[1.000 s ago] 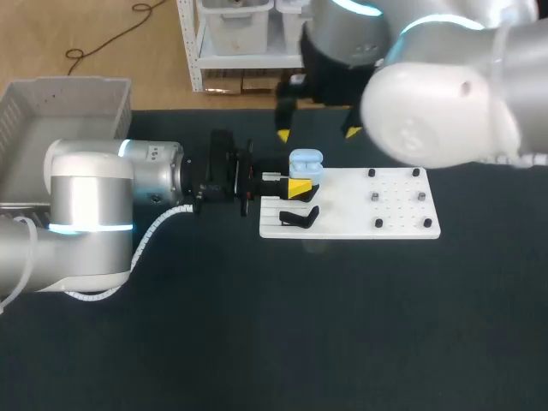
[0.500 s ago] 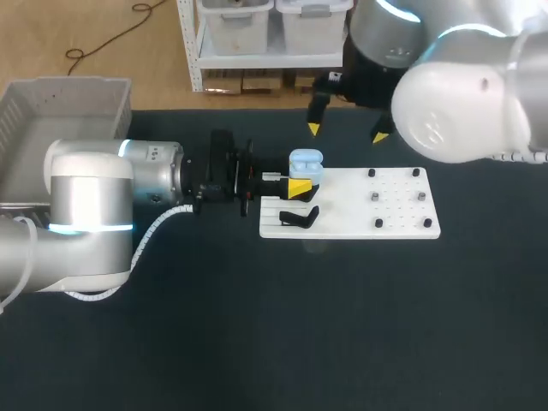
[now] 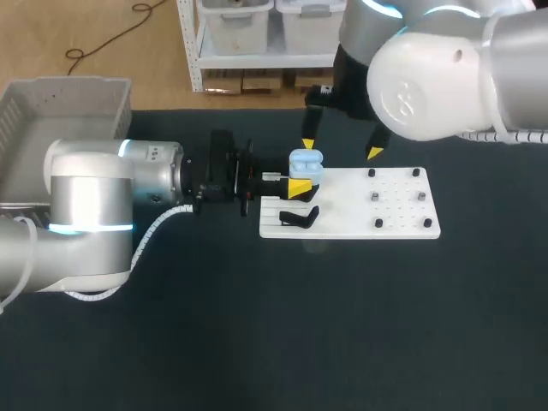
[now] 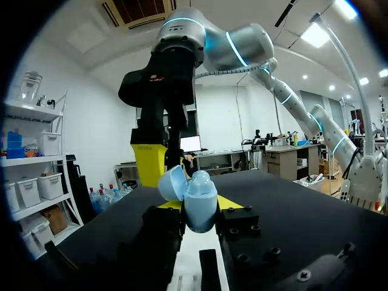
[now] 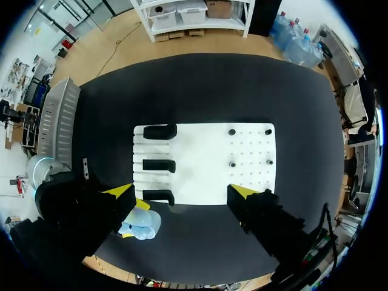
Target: Pick up each earbud case from the left stands, insert the matching earbuds, close the lid, and place the case in the box.
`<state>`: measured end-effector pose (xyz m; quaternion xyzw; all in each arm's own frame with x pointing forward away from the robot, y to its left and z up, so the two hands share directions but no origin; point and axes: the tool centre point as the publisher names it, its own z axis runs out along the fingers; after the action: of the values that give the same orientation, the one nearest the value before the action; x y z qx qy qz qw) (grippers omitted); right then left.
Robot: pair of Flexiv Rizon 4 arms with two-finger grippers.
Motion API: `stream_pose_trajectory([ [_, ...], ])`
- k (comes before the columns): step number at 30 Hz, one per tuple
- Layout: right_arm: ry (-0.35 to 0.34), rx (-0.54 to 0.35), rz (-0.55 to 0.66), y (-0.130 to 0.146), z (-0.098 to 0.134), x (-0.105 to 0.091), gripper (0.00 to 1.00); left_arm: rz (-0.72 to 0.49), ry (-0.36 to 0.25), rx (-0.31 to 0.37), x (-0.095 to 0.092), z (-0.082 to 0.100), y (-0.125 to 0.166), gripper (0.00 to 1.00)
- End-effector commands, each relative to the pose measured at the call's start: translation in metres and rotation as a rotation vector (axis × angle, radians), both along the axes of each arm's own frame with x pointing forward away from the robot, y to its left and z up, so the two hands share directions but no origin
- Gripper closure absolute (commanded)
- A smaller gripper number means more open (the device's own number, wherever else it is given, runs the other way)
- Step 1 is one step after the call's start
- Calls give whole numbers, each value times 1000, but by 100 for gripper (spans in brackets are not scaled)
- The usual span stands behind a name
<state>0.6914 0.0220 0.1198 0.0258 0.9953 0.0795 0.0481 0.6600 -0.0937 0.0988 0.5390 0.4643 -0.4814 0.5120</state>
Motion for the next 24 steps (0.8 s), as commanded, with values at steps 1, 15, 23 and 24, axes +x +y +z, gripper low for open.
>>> stream_pose_trajectory([
  [1, 17, -1, 3, -2, 3, -12, 0, 5, -2, -7, -2, -2, 1, 100],
  [15, -284, 86, -10, -24, 45, -18, 0, 5, -2, -7, -2, -2, 1, 100],
  [23, -403, 220, 21, -53, 71, -37, 0, 42, 15, -11, 4, 18, 17, 100],
  [24, -403, 220, 21, -53, 71, -37, 0, 54, 22, -14, 6, 26, 24, 100],
])
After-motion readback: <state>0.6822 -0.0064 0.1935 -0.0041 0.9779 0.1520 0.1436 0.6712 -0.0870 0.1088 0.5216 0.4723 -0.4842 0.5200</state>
